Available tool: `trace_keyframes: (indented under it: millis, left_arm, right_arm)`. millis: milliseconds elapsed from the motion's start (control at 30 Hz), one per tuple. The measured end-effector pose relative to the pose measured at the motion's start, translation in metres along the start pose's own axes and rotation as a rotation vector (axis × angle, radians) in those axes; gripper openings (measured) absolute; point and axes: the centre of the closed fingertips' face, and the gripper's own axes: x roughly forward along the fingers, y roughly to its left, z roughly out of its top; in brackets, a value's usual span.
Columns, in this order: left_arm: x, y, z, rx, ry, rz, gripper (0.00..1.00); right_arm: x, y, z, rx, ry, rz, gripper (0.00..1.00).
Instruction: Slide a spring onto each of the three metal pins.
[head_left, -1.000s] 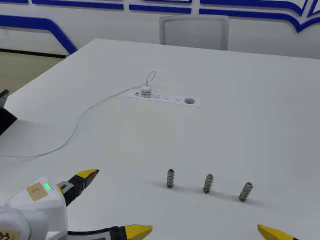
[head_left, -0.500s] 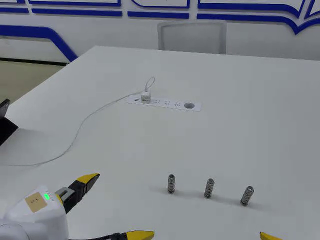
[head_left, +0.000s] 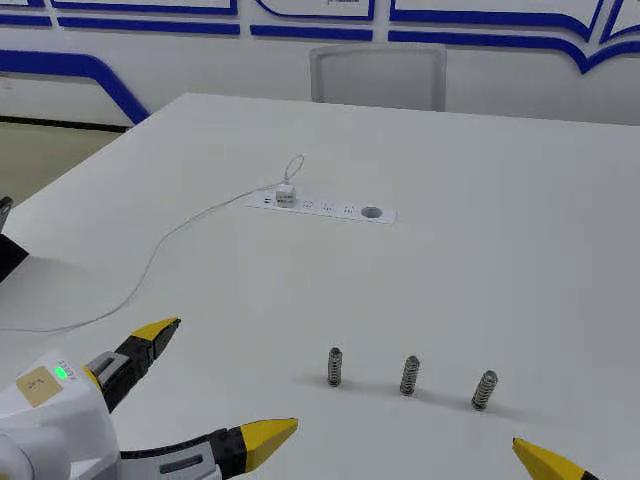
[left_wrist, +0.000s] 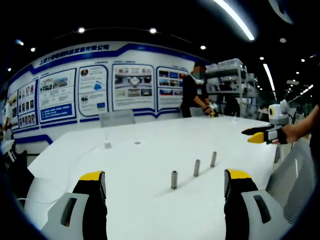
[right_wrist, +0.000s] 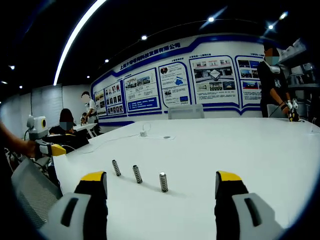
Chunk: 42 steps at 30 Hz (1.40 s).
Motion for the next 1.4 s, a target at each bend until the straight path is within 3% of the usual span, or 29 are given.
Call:
trace_keyframes:
  millis: [300, 467, 733, 1033, 1333, 1400]
  left_arm:
    - [0.002, 0.005, 0.011, -0.023, -0.055, 0.027, 1.00]
    - [0.001, 0.003, 0.009, -0.042, -0.047, 0.019, 1.00]
    - [-0.004, 0.015, 0.022, -0.112, -0.121, 0.056, 0.99]
    - [-0.001, 0.017, 0.019, -0.080, -0.108, 0.069, 1.00]
    - [-0.001, 0.010, 0.010, -0.035, -0.057, 0.042, 0.99]
    - [0.000, 0.008, 0.010, -0.047, -0.062, 0.027, 0.99]
  right_arm:
    - [0.000, -0.003, 0.005, 0.008, -0.018, -0.045, 0.89]
    - [0.001, -0.001, -0.003, 0.002, 0.012, -0.036, 0.89]
    - [0.002, 0.000, -0.004, -0.018, 0.015, -0.031, 0.89]
    - [0.003, 0.003, -0.008, -0.048, 0.038, -0.026, 0.88]
    - [0.002, 0.001, -0.010, -0.076, 0.051, -0.042, 0.88]
    - [0.001, -0.001, -0.011, -0.073, 0.052, -0.049, 0.88]
